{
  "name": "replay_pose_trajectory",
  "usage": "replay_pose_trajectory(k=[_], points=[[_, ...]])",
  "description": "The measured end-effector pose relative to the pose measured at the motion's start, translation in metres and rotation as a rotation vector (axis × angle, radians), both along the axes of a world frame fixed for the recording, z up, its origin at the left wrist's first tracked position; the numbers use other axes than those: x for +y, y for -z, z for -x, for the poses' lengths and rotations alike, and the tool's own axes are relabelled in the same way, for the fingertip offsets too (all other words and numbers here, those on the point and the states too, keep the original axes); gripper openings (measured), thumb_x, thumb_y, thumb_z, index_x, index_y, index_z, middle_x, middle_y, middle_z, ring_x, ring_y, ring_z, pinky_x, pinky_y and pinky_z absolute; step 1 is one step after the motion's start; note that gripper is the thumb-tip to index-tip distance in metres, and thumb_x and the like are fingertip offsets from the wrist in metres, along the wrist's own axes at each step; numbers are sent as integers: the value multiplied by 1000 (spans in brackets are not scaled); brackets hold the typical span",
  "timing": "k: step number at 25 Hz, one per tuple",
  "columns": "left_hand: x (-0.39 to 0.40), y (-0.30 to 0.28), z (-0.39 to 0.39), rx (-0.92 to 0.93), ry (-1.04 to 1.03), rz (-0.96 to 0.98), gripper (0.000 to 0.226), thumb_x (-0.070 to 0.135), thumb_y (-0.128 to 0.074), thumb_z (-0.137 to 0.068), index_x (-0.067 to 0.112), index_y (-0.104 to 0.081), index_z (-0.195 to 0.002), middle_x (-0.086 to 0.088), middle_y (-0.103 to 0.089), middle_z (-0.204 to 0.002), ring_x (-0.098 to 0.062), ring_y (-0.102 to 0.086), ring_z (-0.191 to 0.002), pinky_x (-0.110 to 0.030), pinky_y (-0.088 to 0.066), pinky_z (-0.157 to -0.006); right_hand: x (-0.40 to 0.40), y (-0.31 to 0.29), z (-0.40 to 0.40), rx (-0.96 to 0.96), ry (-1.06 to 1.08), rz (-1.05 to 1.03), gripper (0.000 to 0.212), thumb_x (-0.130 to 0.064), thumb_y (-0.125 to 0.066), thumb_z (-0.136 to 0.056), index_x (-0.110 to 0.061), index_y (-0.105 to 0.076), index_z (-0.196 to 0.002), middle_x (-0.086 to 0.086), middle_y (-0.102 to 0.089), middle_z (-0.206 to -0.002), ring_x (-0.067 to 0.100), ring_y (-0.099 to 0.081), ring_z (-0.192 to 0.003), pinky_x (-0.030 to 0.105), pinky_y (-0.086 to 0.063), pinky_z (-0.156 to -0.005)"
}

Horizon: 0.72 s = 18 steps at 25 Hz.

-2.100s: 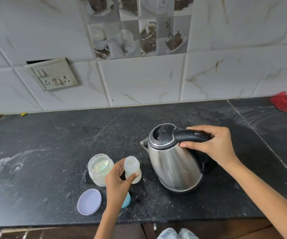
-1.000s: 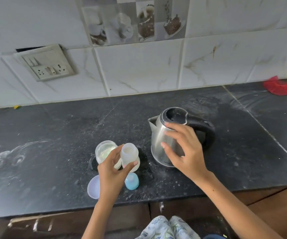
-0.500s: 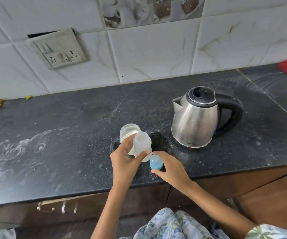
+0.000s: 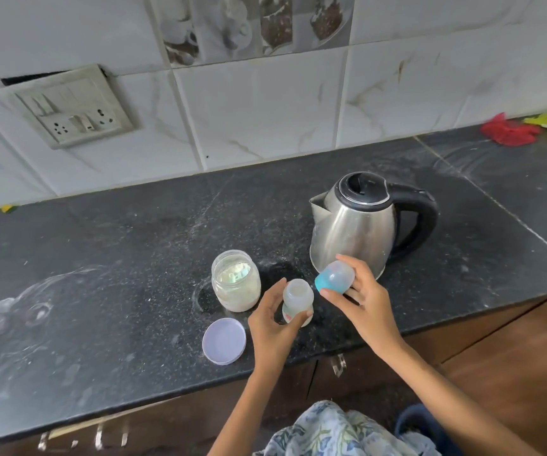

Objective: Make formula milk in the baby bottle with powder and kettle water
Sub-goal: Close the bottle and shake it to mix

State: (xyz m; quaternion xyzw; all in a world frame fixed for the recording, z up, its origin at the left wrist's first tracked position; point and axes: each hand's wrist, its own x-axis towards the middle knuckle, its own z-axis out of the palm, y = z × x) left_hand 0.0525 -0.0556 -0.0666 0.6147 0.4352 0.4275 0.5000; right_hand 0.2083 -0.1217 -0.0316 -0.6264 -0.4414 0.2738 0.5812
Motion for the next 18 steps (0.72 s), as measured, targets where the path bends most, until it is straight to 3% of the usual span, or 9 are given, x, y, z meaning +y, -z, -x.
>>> replay_pose_trajectory(k=[3, 8, 11, 15, 18], points=[[3, 5, -2, 49, 53, 17, 78, 22, -90, -59, 22, -53, -127, 25, -65, -113, 2, -59, -111, -18, -47, -95, 0, -1, 0, -1, 9, 1, 56, -9, -77, -78, -23, -52, -127, -8, -63, -121, 3, -61, -113, 12, -50, -86], [8, -5, -7, 27, 88, 62, 61, 29, -89, -59, 22, -54, -109, 8, -68, -109, -6, -64, -103, -36, -55, -91, 5, -20, 0, 42, -12, -19, 53, -8, -75, -79, -26, -53, -124, -16, -63, -118, -3, -62, -111, 12, -51, -85], [21, -30, 0, -49, 152, 99, 57, 31, -86, -59, 16, -59, -107, -2, -72, -107, -15, -68, -101, -43, -54, -91, 13, -46, -2, 136, -44, -58, 51, -12, -72, -81, -20, -55, -129, -11, -64, -122, 3, -61, -114, 14, -51, -86], [30, -78, 12, -103, 289, 87, 47, 12, -82, -67, 10, -62, -110, -7, -72, -106, -21, -68, -100, -34, -54, -89, 28, -92, -5, 197, -158, -90, 53, -20, -69, -81, -25, -54, -132, -6, -61, -130, 0, -60, -115, 14, -50, -87], [30, -104, 16, -108, 286, 49, 48, 7, -83, -67, 9, -63, -110, -4, -73, -106, -17, -69, -99, -26, -54, -86, 38, -119, -6, 220, -321, -63, 53, -8, -67, -84, -20, -53, -135, -2, -61, -130, 2, -63, -111, 15, -52, -82]])
